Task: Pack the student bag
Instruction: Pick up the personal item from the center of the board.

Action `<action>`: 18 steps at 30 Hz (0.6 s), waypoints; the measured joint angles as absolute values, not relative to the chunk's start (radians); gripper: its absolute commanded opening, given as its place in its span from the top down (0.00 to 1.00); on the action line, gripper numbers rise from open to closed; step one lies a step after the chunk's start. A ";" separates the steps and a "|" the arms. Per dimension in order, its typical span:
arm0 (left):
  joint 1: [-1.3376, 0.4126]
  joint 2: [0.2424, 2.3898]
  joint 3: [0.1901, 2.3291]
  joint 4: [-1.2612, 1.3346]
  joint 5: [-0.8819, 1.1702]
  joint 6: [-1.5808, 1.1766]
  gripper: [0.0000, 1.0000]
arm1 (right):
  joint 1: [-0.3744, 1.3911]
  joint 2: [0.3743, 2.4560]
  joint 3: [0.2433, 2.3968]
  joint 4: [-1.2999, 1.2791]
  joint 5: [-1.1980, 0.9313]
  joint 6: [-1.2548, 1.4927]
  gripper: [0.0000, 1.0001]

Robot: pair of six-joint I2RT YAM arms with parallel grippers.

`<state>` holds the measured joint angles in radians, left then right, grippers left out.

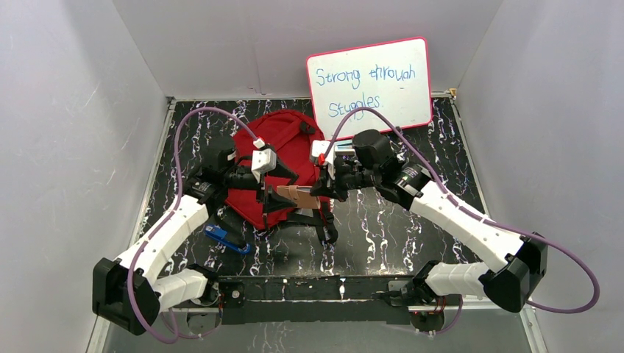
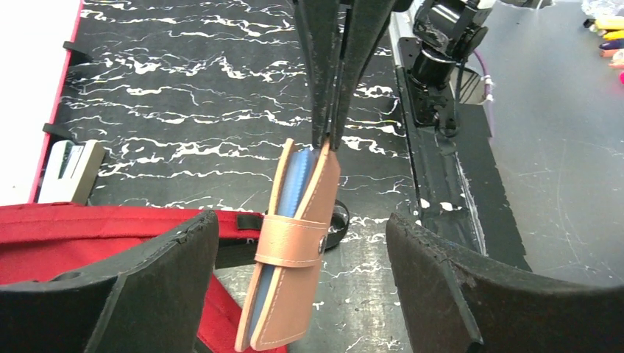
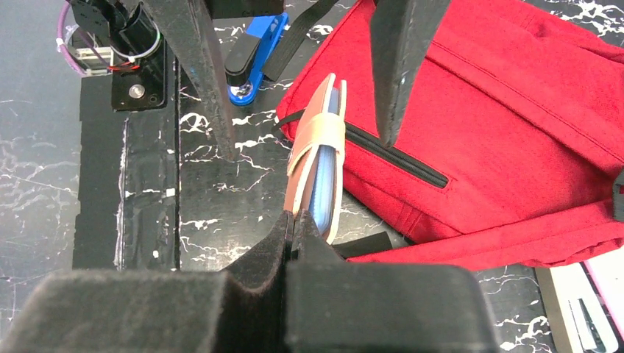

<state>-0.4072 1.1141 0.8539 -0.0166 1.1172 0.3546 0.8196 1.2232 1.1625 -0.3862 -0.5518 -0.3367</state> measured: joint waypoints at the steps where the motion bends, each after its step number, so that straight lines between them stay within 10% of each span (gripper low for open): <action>1: -0.409 1.116 0.854 -0.016 1.124 0.347 0.24 | 0.820 1.222 1.163 -0.384 -0.550 -0.339 1.00; 18: -0.422 1.178 0.854 -0.021 1.196 0.284 0.66 | 0.820 1.150 1.100 -0.334 -0.537 -0.374 1.00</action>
